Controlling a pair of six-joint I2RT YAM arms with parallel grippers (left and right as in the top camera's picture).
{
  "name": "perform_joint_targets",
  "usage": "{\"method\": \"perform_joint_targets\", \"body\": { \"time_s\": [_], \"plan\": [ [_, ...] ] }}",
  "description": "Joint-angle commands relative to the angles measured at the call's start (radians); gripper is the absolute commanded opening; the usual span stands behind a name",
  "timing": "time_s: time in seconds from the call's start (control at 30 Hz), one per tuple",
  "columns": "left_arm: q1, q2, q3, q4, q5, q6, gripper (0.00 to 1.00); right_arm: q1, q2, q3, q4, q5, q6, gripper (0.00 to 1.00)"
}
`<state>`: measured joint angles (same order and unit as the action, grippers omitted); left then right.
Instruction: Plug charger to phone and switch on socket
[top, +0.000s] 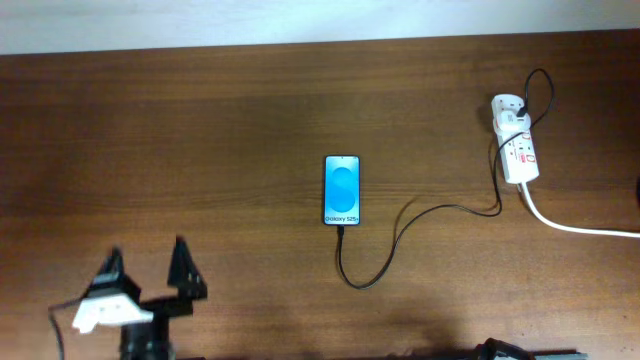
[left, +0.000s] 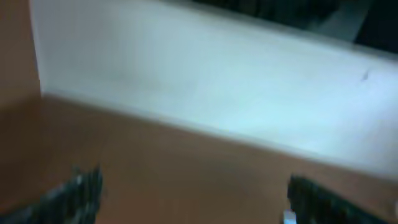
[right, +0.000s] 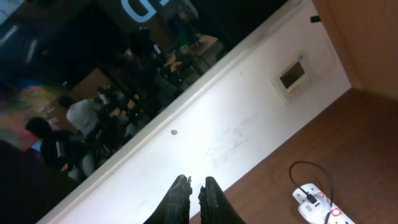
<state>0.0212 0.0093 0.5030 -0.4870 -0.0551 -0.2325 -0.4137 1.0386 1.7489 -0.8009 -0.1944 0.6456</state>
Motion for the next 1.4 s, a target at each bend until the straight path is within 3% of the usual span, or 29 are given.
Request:
{"method": "perform_joint_targets", "body": {
  "time_s": [0.0, 0.1, 0.2, 0.5, 1.07, 1.2, 1.37],
  "plan": [
    [0.006, -0.003, -0.206, 0.198, 0.031, -0.006, 0.99, 0.002, -0.039, 0.003, 0.002, -0.023, -0.014, 0.12],
    [0.006, -0.003, -0.385, 0.412, 0.039, -0.006, 0.99, 0.002, -0.068, 0.003, -0.006, -0.023, -0.014, 0.13],
    [0.006, -0.003, -0.482, 0.522, 0.079, -0.006, 0.99, 0.002, -0.107, 0.003, -0.013, -0.023, -0.014, 0.13],
    [0.006, -0.003, -0.492, 0.401, 0.076, 0.047, 0.99, 0.076, -0.169, 0.003, -0.021, -0.019, -0.014, 0.15],
    [0.006, -0.004, -0.496, 0.411, 0.075, 0.047, 0.99, 0.145, -0.182, -0.019, -0.012, -0.015, -0.014, 0.17],
    [0.006, -0.004, -0.495, 0.407, 0.075, 0.047, 0.99, 0.201, -0.19, -0.038, 0.021, -0.008, -0.014, 0.22],
    [0.006, -0.004, -0.495, 0.407, 0.075, 0.047, 0.99, 0.212, -0.293, -0.043, 0.021, -0.008, -0.014, 0.24]
  ]
}}
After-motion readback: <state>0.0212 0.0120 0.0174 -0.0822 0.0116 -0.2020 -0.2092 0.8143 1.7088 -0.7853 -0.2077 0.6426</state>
